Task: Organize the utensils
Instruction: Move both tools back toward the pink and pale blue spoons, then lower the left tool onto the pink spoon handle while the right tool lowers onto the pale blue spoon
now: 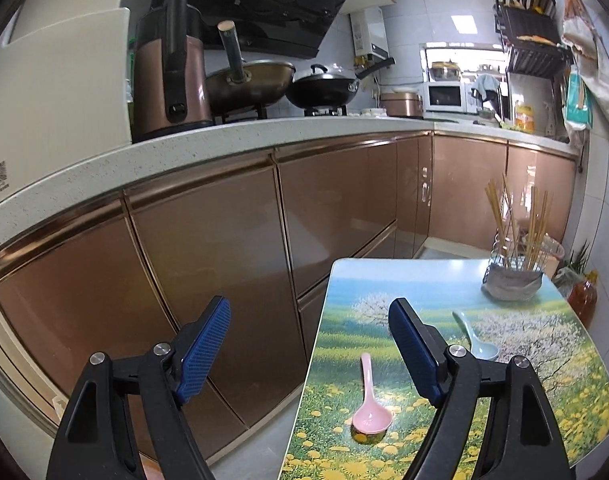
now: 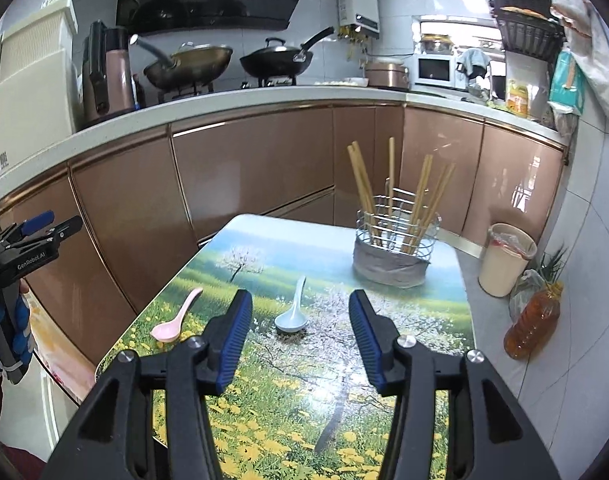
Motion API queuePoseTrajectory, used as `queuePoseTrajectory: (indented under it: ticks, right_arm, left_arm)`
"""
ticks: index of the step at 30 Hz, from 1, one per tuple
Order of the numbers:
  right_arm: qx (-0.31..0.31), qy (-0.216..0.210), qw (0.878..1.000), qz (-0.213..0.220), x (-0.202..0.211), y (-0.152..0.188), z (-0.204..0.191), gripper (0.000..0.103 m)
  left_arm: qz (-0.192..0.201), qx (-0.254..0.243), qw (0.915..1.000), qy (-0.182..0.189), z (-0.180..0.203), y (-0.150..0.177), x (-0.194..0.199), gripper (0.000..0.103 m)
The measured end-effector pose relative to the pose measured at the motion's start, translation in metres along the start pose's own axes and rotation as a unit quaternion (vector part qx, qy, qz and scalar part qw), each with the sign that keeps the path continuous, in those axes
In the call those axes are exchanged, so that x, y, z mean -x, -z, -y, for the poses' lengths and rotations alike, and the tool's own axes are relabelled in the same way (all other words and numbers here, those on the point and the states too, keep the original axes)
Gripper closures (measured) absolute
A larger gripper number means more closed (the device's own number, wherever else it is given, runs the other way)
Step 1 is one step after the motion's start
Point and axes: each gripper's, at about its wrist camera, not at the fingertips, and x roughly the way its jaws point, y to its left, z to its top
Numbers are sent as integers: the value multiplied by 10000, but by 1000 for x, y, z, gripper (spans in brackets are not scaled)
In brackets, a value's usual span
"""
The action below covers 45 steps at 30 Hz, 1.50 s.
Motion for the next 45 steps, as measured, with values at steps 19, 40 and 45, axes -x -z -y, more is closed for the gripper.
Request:
queuePoseTrajectory:
  ticks: [19,40,45]
  right_arm:
    - [267,-531,9892,-1337,-174,-19,-2,55]
    - [227,-570,9722,-2260,-268,-5,9,54]
    - [227,-690,9621,-2629,-281,-2,5,54]
  left_arm:
    - [-1342,-280,9905,77,29,23,-142,22]
    - [-2235,-515,9725,397,41,46,-207,16]
    - [-2385,-728,9670,514,47,50,-212,16]
